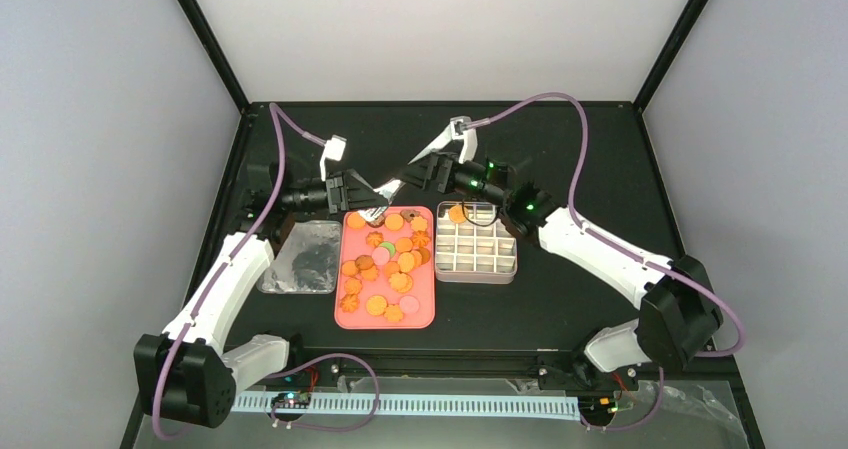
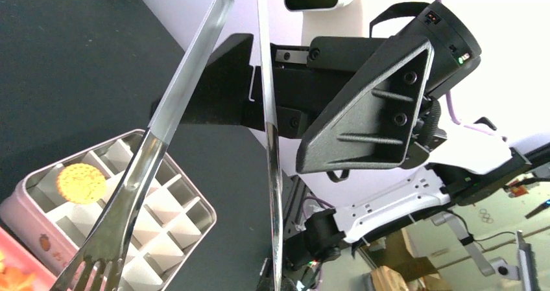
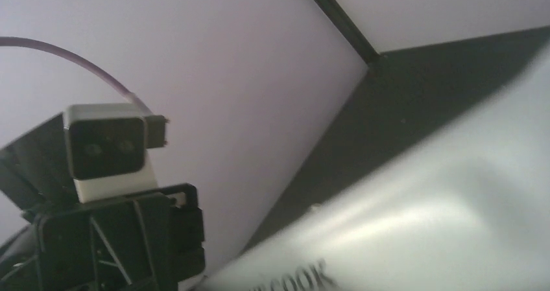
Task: Pack the cookies
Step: Pass from the left arm to the right
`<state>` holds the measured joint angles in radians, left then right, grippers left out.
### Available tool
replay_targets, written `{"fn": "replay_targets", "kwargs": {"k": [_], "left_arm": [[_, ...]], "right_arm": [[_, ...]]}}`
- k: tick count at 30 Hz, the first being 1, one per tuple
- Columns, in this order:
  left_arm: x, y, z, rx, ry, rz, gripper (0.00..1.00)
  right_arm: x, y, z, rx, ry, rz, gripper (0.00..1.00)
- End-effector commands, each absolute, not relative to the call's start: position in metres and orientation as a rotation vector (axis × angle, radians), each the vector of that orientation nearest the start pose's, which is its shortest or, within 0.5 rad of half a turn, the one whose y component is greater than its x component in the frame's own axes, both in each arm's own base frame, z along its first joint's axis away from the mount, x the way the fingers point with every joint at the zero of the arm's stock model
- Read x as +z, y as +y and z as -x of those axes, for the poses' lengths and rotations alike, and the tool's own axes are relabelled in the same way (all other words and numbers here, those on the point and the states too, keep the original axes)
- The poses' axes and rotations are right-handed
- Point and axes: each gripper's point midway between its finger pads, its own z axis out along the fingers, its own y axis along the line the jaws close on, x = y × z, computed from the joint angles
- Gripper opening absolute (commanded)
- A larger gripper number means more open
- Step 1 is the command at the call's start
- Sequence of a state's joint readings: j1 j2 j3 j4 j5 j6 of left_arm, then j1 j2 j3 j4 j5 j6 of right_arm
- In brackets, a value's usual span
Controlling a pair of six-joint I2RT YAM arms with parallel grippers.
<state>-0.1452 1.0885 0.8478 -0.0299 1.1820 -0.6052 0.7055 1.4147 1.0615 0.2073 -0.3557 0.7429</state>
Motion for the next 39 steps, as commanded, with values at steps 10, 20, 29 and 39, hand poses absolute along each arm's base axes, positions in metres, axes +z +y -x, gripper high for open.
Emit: {"fn": "replay_targets", "kwargs": {"k": [10,20,29,39], "left_arm": [[0.323,-0.201,-0.250,-1.648,1.858,-0.526,0.01],[0.321,-0.199,-0.258,-1.607,1.857,-0.489,0.01],[0.305,-0.197,-0.262,-1.496,1.893,-0.525,0.02],[0.288,-0.192,-0.266,-1.355,1.933,-0.580,0.23]], "right_arm": [[0.354,0.360,-0.309,1.591,1.661,0.286,0.86],[0.351,0.362,-0.299,1.649,1.675,0.306,0.80],[0.348,0.356,-0.304,1.542,1.711,0.306,0.61],[0.337,0.341,-0.304,1.362,1.752,0.350,0.57]]}}
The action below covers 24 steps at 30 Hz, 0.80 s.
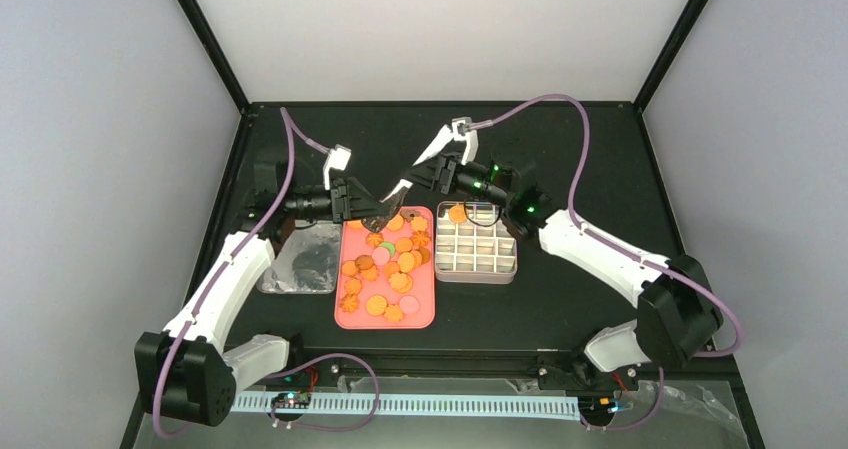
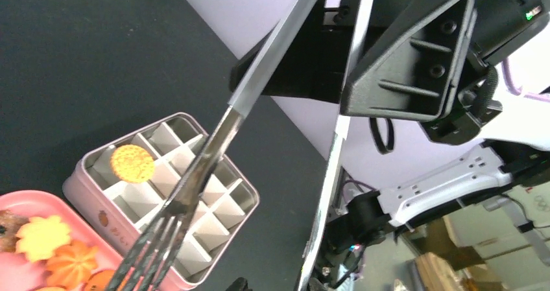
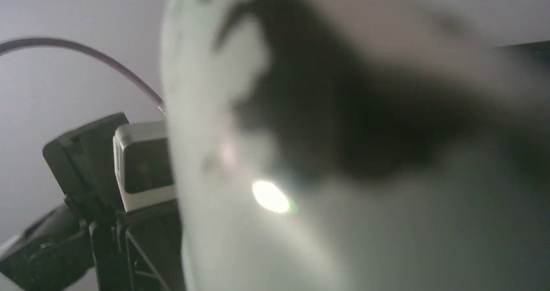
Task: Pack the cookies
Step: Pass from the left arm to the right
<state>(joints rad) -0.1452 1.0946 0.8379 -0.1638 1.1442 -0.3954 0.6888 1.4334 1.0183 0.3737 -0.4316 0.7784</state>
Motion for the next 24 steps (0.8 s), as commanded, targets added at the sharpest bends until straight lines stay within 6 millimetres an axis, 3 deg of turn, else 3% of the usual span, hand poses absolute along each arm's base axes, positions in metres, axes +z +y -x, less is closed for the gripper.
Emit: {"fn": "replay_targets", "kwargs": {"k": [1,4,7,11,16,20,24], "left_arm": [[0.287,-0.191,-0.267,-1.331,1.938,-0.592,0.25],[0.285,-0.189,-0.268,-1.289,1.957,-0.611,0.35],[0.279,-0.187,-0.267,-1.266,1.980,-0.622,0.37],[0.275,-0.184,-0.265,-1.209,1.999,-0.648,0.47],[0.272,-0.169,-0.266,-1.021,2.059,-0.705,0.68],[0.270,-0.153,-0.268,-0.844,2.091,-0.766,0.76],[0.267,-0.140,-0.267,-0.776,2.103,-0.783,0.77]], "right_arm": [[0.337,0.339,-0.304,1.342,1.756,0.352,0.55],[0.335,0.334,-0.307,1.284,1.770,0.354,0.51],[0.330,0.329,-0.309,1.231,1.790,0.355,0.47],[0.320,0.319,-0.312,1.110,1.827,0.373,0.47],[0.311,0.289,-0.325,0.834,1.863,0.353,0.47],[0.303,0.260,-0.333,0.622,1.879,0.314,0.48],[0.293,0.239,-0.341,0.476,1.889,0.265,0.49]]}}
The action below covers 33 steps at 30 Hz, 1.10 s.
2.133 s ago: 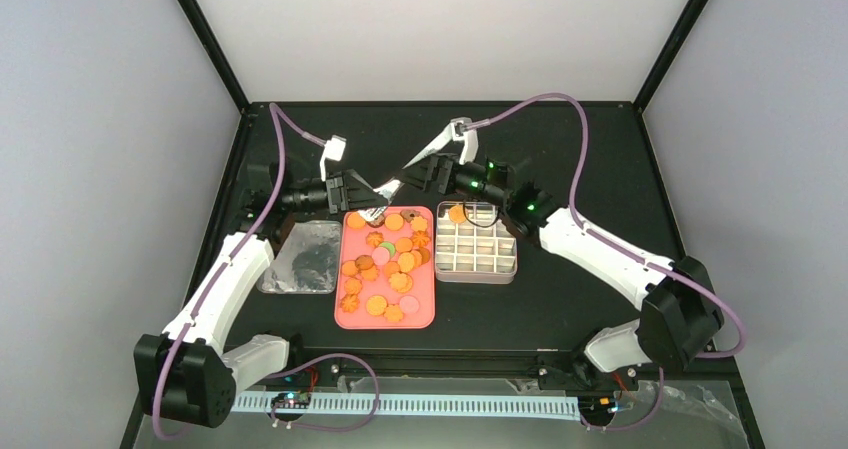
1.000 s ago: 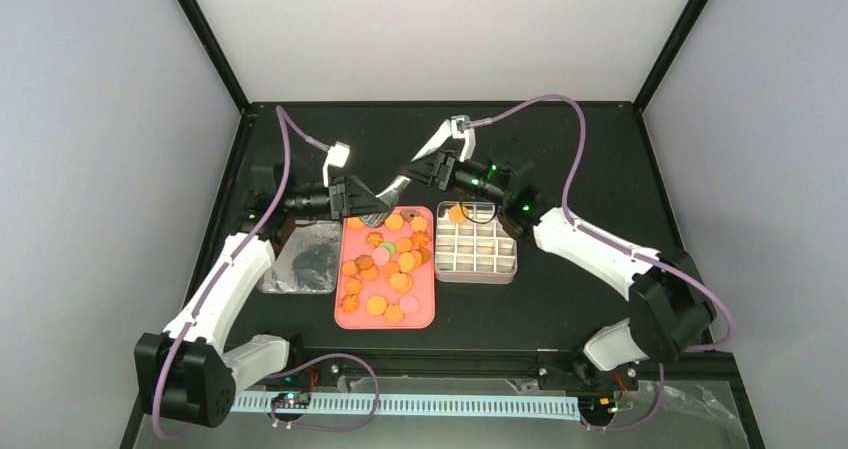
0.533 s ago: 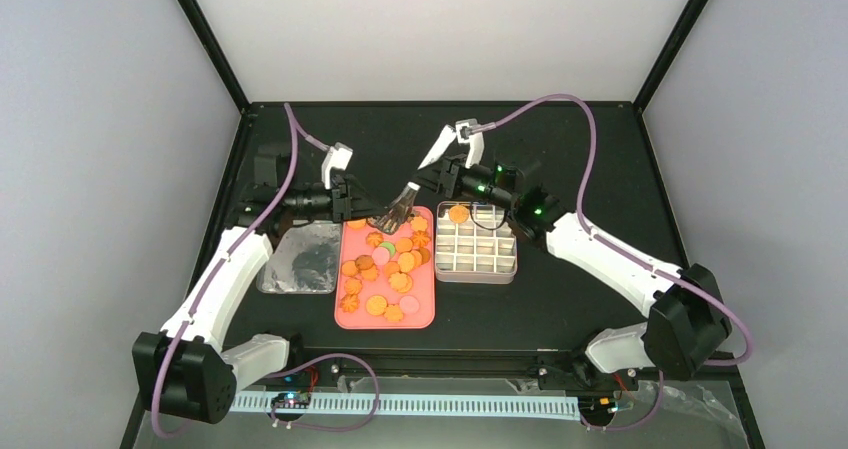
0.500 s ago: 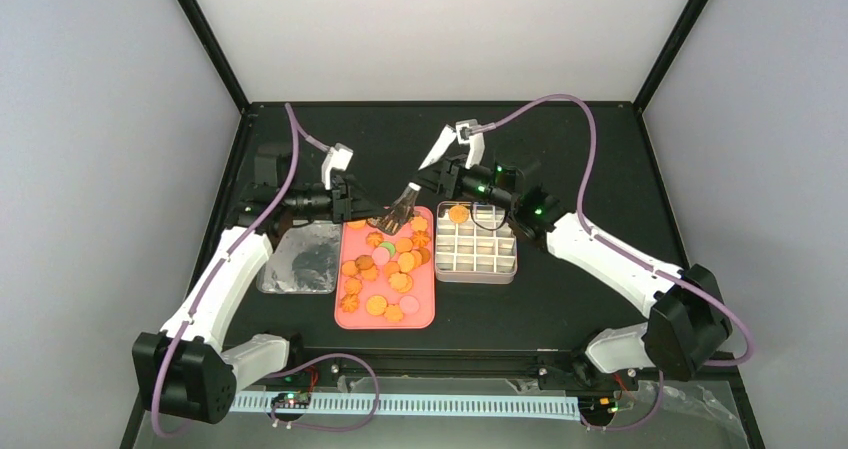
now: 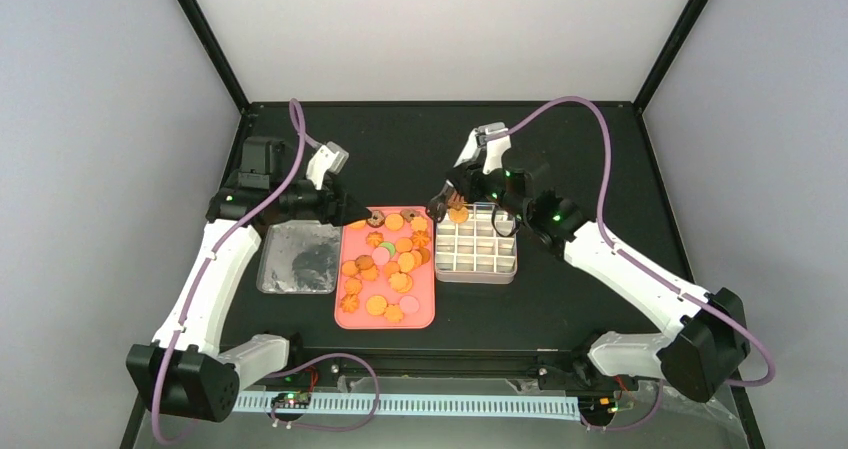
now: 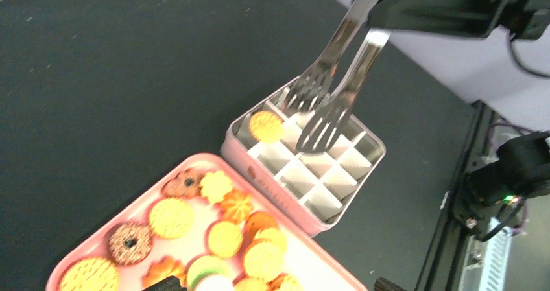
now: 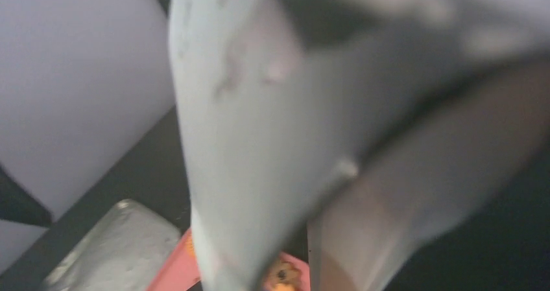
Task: Pack the cookies
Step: Pass from the left arm to the right, then adjust the fake cookies in the empty pocket of the box.
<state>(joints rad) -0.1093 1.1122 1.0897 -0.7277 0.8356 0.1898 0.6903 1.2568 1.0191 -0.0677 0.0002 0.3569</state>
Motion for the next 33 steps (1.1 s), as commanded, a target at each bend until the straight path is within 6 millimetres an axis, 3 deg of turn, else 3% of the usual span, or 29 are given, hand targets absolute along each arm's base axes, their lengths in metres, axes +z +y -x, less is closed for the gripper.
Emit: {"fn": "replay_targets", "kwargs": {"k": [1,12,21,33], "left_arm": [[0.266,-0.139,-0.266,-0.773,2.103,-0.785,0.77],[0.256,-0.134,-0.265,-0.786,2.140,-0.784,0.78],[0.258,-0.135,-0.267,-0.806,2.131,-0.782,0.77],[0.257,-0.136,-0.268,-0.820,2.133,-0.778,0.74]], "right_arm": [[0.290,0.235,-0.344,0.447,1.892,0.249,0.49],[0.266,0.224,-0.367,0.381,1.936,0.163,0.52],[0.235,0.231,-0.375,0.404,2.002,0.171,0.51],[0.217,0.237,-0.376,0.442,2.041,0.168,0.41]]}}
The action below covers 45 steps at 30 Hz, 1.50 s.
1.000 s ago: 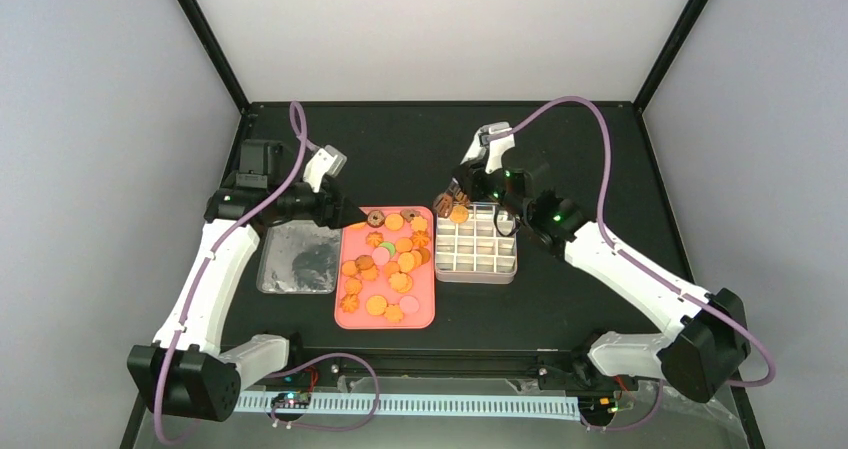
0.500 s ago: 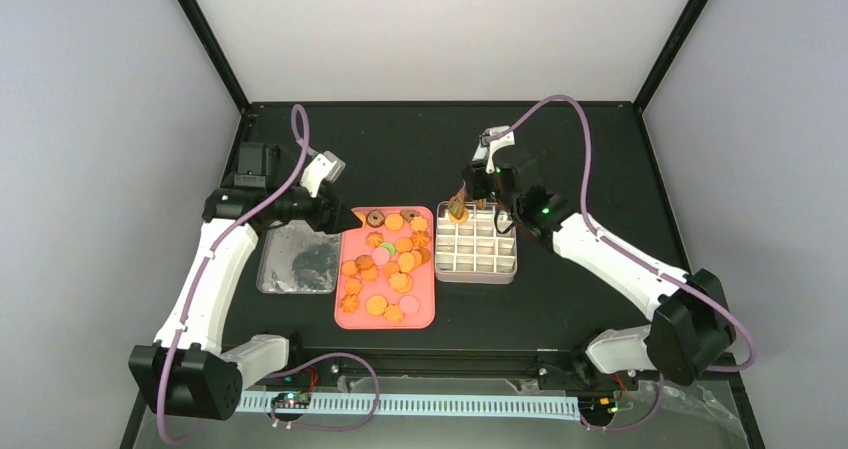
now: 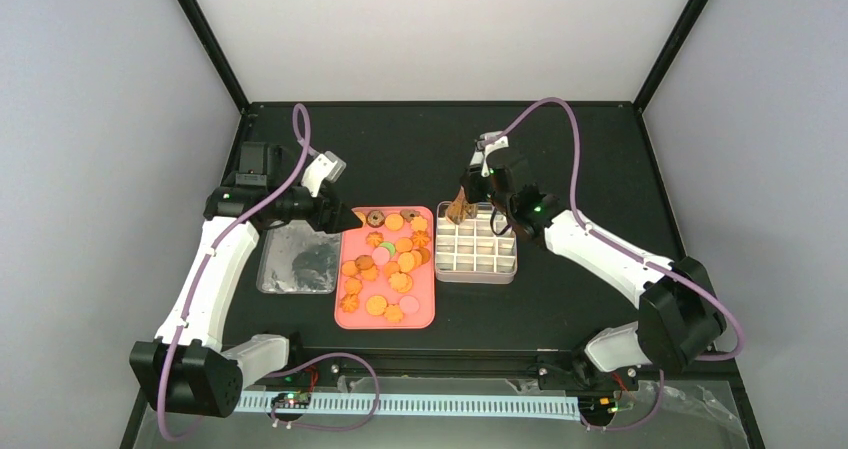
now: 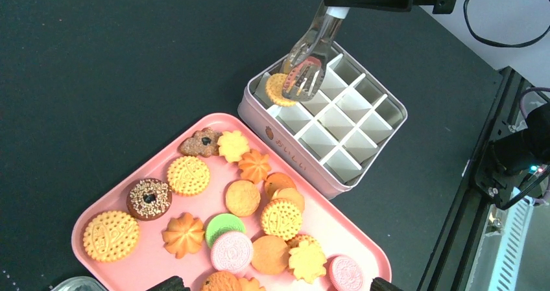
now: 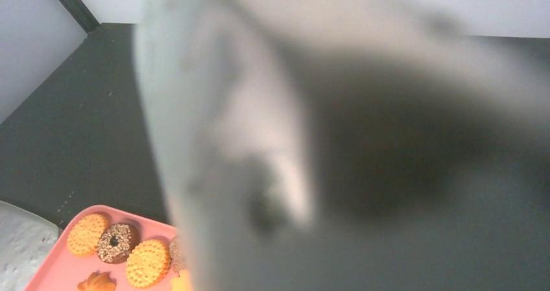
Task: Pack the cookies
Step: Adjust the fake cookies in the empty pocket of the box.
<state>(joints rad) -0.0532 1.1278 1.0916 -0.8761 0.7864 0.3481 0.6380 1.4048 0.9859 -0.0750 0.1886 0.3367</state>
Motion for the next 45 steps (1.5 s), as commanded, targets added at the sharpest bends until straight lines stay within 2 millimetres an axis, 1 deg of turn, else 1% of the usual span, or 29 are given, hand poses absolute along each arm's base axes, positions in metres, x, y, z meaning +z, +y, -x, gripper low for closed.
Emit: {"fn": "replay_targets", "kwargs": {"k": [1,6,9,16,19,24,31,35,43,45], "left_arm": [[0.257,-0.136,-0.268,-0.823,2.132,-0.779,0.74],[0.257,-0.137,-0.267,-0.833,2.131,-0.779,0.74],[0.257,-0.137,-0.266,-0.838,2.131,-0.778,0.74],[0.259,-0.138,-0.265,-0.845,2.125,-0.779,0.74],[0.259,-0.138,-0.264,-0.849,2.124,-0.781,0.74],[0.260,-0.139,-0.265,-0.859,2.122,-0.777,0.74],[0.260,-0.138,-0.264,-0.853,2.119,-0.781,0.74],[0.260,-0.139,-0.264,-0.858,2.122,-0.780,0.74],[0.258,-0.139,-0.266,-0.868,2.128,-0.771,0.74],[0.259,-0.139,-0.266,-0.873,2.128,-0.768,0.74]], "right_arm": [[0.217,0.237,-0.375,0.443,2.041,0.167,0.39],[0.222,0.237,-0.376,0.443,2.031,0.160,0.24],[0.228,0.237,-0.377,0.445,2.021,0.161,0.21],[0.238,0.241,-0.380,0.453,2.009,0.170,0.24],[0.239,0.242,-0.379,0.462,2.005,0.186,0.33],[0.232,0.247,-0.380,0.461,2.028,0.215,0.40],[0.217,0.255,-0.384,0.462,2.059,0.244,0.42],[0.214,0.258,-0.385,0.465,2.067,0.260,0.39],[0.233,0.257,-0.379,0.496,2.026,0.265,0.28],[0.235,0.257,-0.377,0.504,2.023,0.269,0.23]]}}
